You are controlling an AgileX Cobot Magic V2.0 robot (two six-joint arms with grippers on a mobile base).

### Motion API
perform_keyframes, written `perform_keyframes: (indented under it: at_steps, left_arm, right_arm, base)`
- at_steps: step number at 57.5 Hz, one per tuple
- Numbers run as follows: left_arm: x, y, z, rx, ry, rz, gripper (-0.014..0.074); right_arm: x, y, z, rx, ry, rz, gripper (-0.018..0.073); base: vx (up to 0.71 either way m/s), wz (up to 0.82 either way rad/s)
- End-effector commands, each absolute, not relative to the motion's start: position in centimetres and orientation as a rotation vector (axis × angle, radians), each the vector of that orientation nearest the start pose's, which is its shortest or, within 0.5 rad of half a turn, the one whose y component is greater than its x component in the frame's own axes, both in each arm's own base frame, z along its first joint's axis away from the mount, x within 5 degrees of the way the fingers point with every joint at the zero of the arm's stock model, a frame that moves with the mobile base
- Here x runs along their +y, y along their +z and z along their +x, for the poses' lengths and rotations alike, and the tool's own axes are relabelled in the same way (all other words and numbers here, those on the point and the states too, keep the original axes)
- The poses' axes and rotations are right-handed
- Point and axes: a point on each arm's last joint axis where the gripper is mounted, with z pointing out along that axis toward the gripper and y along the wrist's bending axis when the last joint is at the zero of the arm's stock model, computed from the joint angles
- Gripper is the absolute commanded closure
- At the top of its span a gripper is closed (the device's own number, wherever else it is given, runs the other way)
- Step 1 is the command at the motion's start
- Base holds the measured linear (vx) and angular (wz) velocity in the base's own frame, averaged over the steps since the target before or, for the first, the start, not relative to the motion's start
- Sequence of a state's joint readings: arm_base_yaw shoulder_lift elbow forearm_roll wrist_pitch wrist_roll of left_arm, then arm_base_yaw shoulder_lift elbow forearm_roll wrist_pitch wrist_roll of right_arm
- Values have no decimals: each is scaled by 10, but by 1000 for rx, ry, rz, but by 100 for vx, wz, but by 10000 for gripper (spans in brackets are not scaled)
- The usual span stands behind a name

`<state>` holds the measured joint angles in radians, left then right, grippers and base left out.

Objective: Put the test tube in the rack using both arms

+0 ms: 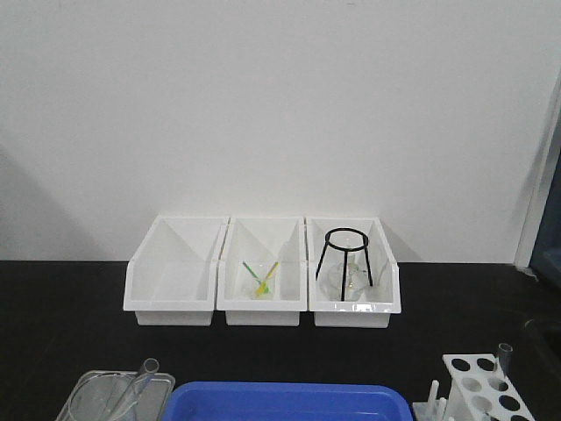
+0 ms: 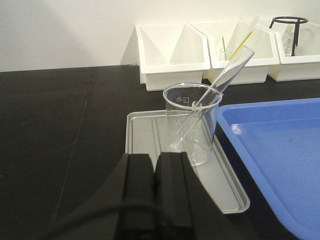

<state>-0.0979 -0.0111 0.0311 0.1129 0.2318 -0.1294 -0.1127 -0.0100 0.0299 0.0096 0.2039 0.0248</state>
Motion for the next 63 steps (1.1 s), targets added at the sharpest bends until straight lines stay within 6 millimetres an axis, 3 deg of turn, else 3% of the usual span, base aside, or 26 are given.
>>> perform_keyframes:
  at_steps: [1,30,48,56,60,63]
  left_arm:
    - [-4,201,54,1604,-85,43,603]
    - [-4,202,54,1590,-86,45,603]
    - [-5,209,54,1515,-196,-42,603]
    - [-5,223,52,1381,-212,-35,603]
    - [-5,239,48,1259,-257,-56,603]
    - [-5,262,42,1171,-276,-62,603]
  right_arm:
    - [-7,187,56,1634,-72,112,567]
    - [-7,187,56,1633,-165,26,567]
    - [-7,188,56,1619,-160,30,567]
    - [-6,208,55,1412,-124,53,567]
    - [-6,223,52,1284,-65,105,567]
    - [-6,242,48,1203,-48,120,567]
  base:
    - [4,-1]
    - [1,0]
    - [0,0]
    - [0,0]
    - [0,0]
    - [0,0]
